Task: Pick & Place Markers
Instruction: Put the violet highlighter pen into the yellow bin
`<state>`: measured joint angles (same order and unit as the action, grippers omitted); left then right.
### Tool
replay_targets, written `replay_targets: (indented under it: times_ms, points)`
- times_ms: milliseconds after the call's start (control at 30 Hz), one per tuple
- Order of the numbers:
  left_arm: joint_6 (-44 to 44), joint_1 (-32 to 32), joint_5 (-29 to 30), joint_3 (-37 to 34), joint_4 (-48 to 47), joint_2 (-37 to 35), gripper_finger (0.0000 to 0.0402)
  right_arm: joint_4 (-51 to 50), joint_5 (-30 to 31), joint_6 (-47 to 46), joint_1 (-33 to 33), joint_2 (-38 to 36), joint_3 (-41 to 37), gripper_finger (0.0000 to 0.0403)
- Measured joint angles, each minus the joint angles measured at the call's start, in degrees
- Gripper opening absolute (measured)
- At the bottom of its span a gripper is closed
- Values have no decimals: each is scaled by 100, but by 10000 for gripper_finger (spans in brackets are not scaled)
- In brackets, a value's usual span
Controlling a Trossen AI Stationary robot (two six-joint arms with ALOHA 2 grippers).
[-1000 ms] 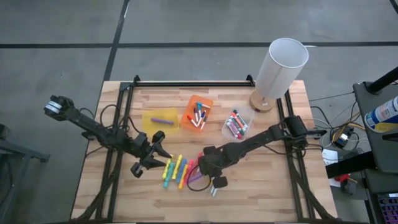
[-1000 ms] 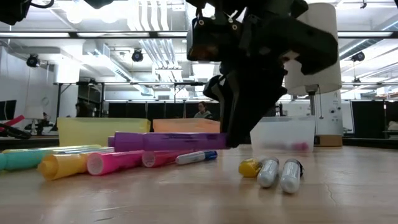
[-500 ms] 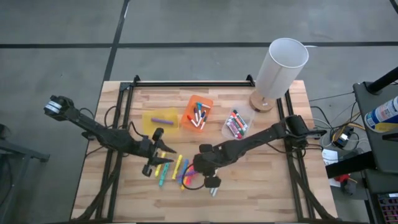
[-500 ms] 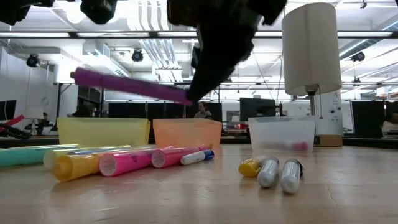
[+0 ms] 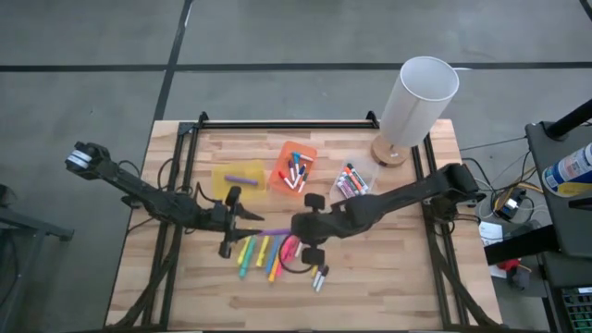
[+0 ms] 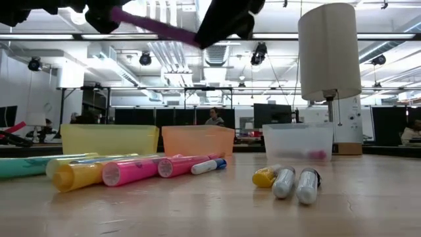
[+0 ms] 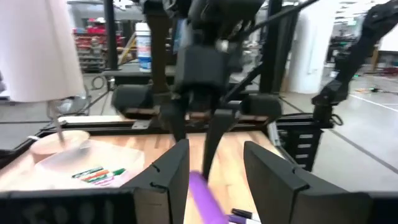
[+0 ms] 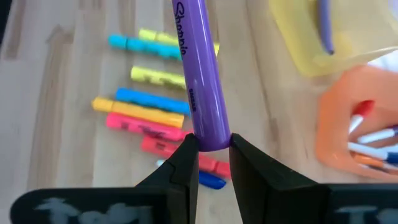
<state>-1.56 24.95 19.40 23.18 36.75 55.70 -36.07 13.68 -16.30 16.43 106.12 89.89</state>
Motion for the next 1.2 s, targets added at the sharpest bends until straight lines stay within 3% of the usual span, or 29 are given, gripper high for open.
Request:
replay_targets:
  times_ms: [1200]
  points:
    - [-28,-4,166,0,-95,0,134,247,585,81,-34,-192,258,68]
